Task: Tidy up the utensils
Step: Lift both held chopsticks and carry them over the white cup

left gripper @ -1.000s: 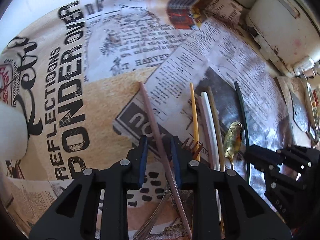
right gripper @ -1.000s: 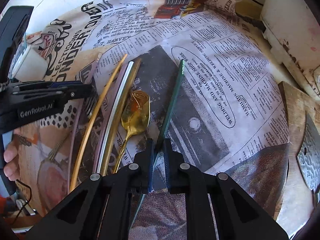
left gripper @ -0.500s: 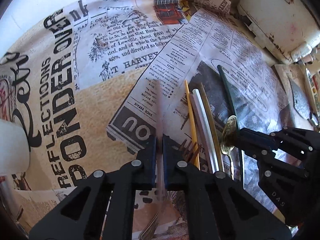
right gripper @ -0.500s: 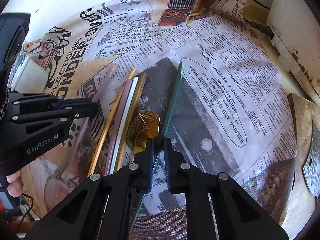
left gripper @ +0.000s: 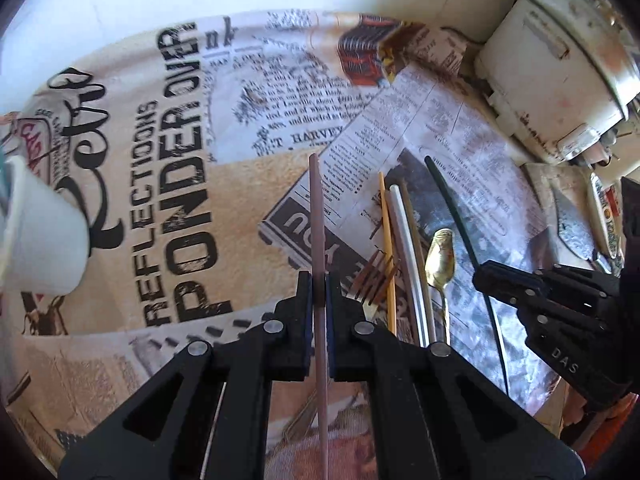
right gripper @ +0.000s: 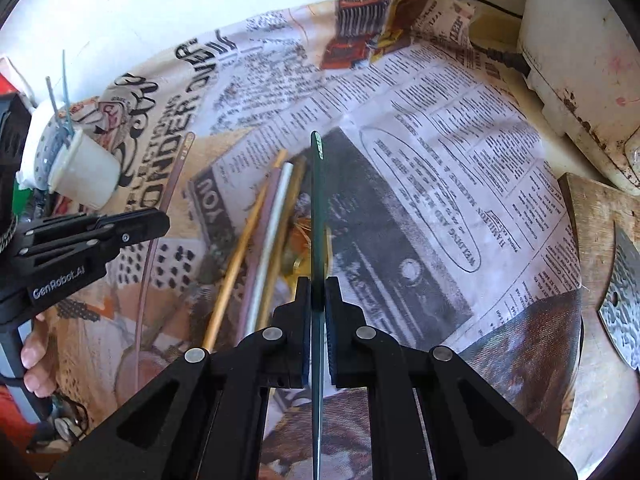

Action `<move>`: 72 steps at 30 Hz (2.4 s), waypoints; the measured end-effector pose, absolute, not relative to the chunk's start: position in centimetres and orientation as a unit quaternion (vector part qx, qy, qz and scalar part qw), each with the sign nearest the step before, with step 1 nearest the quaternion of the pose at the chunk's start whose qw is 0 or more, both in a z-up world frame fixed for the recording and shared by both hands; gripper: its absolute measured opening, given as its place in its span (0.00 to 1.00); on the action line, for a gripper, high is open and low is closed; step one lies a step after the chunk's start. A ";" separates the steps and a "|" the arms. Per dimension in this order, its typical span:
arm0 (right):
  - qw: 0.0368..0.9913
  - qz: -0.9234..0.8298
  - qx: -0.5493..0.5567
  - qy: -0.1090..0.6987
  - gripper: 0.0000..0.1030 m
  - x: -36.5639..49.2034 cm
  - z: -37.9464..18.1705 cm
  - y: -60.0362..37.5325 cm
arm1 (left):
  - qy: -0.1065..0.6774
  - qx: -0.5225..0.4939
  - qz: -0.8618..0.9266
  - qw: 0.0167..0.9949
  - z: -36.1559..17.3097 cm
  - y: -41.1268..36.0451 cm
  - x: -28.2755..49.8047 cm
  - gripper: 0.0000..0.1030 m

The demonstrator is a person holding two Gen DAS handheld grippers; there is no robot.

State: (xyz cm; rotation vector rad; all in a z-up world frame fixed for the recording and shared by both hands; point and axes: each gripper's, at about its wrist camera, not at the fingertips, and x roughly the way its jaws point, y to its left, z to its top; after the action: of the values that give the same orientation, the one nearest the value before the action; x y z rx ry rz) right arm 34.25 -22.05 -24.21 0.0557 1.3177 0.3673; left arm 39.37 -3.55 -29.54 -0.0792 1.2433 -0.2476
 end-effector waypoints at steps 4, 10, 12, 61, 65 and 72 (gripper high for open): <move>0.783 0.185 0.038 0.593 0.06 34.4 -22.8 -21.1 | 0.558 -0.056 -0.108 0.821 -27.3 -2.3 38.2 0.04; 0.804 0.212 0.040 0.555 0.06 34.4 -19.8 -18.7 | 0.518 -0.071 -0.084 0.848 -24.1 0.3 36.5 0.04; 0.809 0.224 0.044 0.541 0.06 34.6 -18.8 -17.6 | 0.503 -0.074 -0.073 0.858 -23.0 1.3 35.9 0.04; 0.869 0.300 0.052 0.390 0.06 43.0 -12.4 4.3 | 0.240 -0.138 0.130 0.952 -17.4 22.4 41.2 0.04; 0.875 0.293 0.061 0.380 0.06 43.6 -13.0 5.4 | 0.253 -0.139 0.116 0.950 -18.6 22.6 40.9 0.04; 0.893 0.278 0.058 0.350 0.06 43.0 -14.2 7.4 | 0.277 -0.146 0.093 0.945 -19.5 23.4 40.4 0.04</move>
State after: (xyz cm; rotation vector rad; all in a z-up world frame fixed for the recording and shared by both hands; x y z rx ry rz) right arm 43.00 7.37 -14.15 0.1213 0.7260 0.5759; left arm 40.41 23.36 -19.47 -0.2981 0.5650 0.1893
